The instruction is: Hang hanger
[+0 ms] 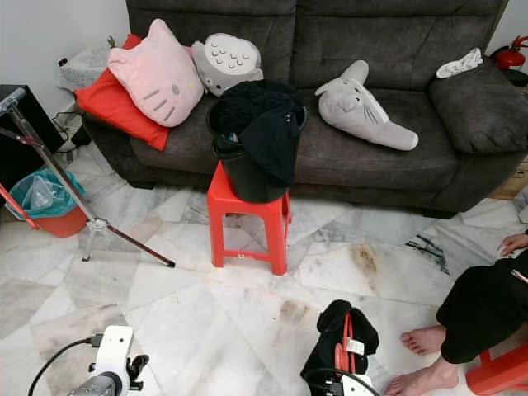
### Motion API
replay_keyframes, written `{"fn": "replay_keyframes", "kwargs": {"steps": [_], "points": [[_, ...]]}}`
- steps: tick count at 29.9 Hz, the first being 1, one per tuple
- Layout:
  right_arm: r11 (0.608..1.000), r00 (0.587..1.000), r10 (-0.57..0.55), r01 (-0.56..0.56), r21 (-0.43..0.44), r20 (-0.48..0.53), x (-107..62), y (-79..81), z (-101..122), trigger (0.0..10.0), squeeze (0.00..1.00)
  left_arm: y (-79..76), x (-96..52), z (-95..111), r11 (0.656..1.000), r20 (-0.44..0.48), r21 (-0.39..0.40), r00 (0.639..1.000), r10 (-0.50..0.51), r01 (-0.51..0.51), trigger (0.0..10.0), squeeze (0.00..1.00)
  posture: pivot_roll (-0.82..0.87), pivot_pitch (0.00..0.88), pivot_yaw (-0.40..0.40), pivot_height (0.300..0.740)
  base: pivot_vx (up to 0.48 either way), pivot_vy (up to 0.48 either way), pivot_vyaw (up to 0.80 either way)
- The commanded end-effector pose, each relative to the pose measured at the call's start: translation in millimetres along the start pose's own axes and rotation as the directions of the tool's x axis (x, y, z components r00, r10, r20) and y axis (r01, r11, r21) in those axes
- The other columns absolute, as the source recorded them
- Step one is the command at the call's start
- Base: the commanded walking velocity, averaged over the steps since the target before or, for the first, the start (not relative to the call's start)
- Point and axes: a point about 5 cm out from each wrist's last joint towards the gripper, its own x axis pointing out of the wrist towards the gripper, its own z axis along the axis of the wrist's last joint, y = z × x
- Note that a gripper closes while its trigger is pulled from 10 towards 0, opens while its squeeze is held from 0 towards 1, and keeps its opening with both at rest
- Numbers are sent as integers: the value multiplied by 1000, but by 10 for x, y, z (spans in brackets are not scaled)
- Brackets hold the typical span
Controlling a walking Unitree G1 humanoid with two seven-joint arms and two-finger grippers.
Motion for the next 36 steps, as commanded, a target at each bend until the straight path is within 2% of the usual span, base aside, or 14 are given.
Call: {"fn": "replay_keyframes", "kwargs": {"steps": [1, 9, 17, 26, 29, 36], "points": [[1000, 1000, 10, -10, 1, 8, -1, 61, -15, 10000, 0, 16, -8, -28, 1000, -12, -1, 1000, -2, 2, 10000, 0, -25, 35, 46, 740, 0, 0, 0], [1000, 1000, 14, -14, -20, 7, 7, 66, 12, 10000, 0, -43, -19, -85, 1000, -26, -2, 1000, -11, 11, 10000, 0, -66, 0, 17, 740, 0, 0, 0], [1000, 1000, -6, 6, -16, 5, 9, -25, 49, 10000, 0, -109, -41, -171, 1000, -47, -7, 999, -22, 22, 10000, 0, -66, 0, -2, 740, 0, 0, 0], [1000, 1000, -9, 9, -25, -27, -70, -175, -171, 10000, 0, -117, -45, -184, 1000, -48, -6, 999, -24, 24, 10000, 0, -47, 0, -5, 740, 0, 0, 0], [999, 1000, -2, 1, -49, -29, -65, -125, -180, 10000, 0, -103, -43, -175, 1000, -46, 1, 999, -25, 25, 10000, 0, -49, 0, 2, 740, 0, 0, 0], [999, 1000, 10, -10, -37, -19, -47, -55, -145, 10000, 0, -81, -34, -142, 1000, -41, 5, 999, -22, 22, 10000, 0, -45, 0, 9, 740, 0, 0, 800]]}}
